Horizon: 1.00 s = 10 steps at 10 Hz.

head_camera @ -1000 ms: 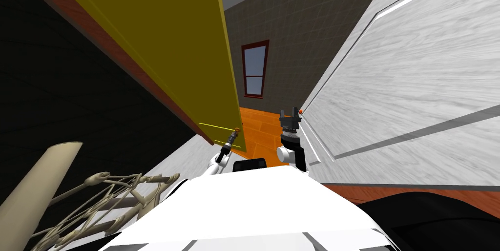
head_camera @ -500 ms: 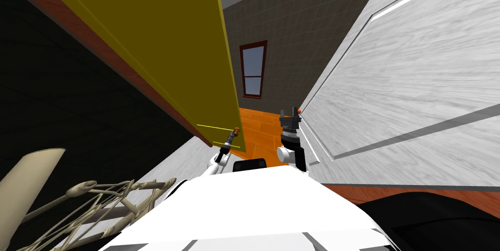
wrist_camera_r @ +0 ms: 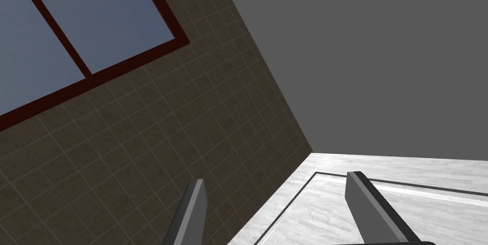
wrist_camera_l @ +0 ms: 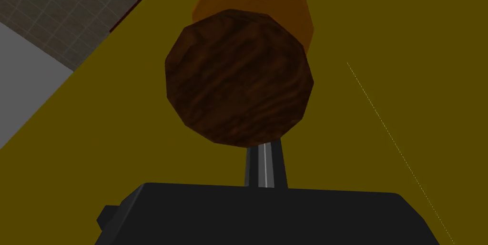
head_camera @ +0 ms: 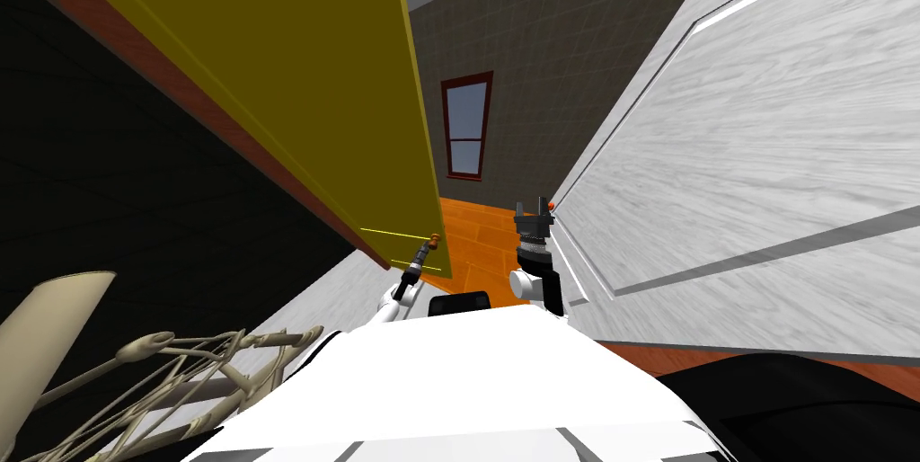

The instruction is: Push the door open

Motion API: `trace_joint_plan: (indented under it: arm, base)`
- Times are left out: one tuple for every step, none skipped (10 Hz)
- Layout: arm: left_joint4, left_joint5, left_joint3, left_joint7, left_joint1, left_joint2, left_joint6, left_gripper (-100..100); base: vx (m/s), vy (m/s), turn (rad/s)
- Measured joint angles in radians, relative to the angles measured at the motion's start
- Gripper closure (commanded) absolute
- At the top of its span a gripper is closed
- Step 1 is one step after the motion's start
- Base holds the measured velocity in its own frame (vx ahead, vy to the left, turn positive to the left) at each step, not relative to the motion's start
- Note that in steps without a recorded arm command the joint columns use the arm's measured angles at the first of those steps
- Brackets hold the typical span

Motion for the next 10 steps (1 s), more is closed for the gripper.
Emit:
trace_joint_plan:
  arm:
    - [-0.012, -0.007, 0.001, -0.027, 0.011, 0.012, -0.001, -100]
    - [-0.005, -0.014, 0.001, -0.055, 0.013, 0.020, -0.009, -100]
    - [-0.001, -0.021, 0.001, -0.084, 0.016, 0.027, -0.017, -100]
    - [0.011, -0.028, 0.002, -0.112, 0.015, 0.037, -0.028, -100]
    - [0.019, -0.035, 0.003, -0.142, 0.020, 0.046, -0.041, -100]
    - [0.005, -0.039, 0.003, -0.164, 0.029, 0.052, -0.040, -100]
    - [0.002, -0.044, 0.004, -0.189, 0.034, 0.061, -0.041, -100]
    - [0.022, -0.051, 0.005, -0.218, 0.030, 0.069, -0.055, -100]
    - [0.023, -0.054, 0.006, -0.241, 0.033, 0.074, -0.062, -100]
    - [0.010, -0.060, 0.006, -0.268, 0.043, 0.082, -0.060, -100]
  base:
    - [-0.046, -0.066, 0.034]
    - [-0.042, -0.068, 0.031]
    - [-0.050, -0.053, 0.049]
    - [-0.055, -0.055, 0.037]
    - [-0.032, -0.043, 0.012]
    - [-0.025, -0.038, 0.025]
    - [-0.033, -0.056, 0.045]
    - [-0.023, -0.044, 0.019]
    - [-0.026, -0.040, 0.029]
    - [-0.042, -0.058, 0.043]
